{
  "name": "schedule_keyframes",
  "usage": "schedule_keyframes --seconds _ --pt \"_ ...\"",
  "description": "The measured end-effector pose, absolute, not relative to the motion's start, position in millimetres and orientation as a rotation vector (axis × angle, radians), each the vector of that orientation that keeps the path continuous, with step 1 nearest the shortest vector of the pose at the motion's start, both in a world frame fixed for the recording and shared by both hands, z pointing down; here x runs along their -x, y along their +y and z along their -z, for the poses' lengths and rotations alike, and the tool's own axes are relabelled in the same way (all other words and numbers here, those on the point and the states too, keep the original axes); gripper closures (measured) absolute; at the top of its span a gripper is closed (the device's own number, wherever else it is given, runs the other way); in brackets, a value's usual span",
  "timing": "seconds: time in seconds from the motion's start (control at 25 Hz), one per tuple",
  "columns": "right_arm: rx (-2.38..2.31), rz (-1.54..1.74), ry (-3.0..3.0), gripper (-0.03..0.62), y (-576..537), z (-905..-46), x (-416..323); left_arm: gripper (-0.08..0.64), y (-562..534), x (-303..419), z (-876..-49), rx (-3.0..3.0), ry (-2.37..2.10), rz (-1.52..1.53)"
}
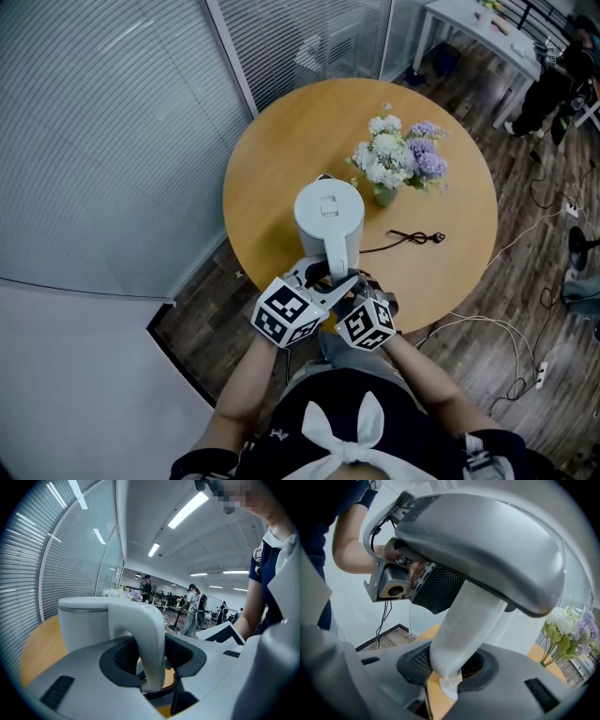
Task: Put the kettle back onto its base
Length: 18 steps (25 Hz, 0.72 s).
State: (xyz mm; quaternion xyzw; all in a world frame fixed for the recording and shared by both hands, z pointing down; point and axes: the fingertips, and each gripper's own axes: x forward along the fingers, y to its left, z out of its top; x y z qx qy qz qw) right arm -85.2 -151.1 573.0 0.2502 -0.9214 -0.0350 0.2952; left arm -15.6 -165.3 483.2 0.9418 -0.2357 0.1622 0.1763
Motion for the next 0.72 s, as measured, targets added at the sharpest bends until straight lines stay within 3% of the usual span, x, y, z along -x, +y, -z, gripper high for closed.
schedule_keyframes --seconds 0.72 --pt "-0.643 0.081 -2.434 0.476 -144.4 -584.3 82.8 0.39 -160.8 13.4 -493.8 -2.632 -0.664 -0.484"
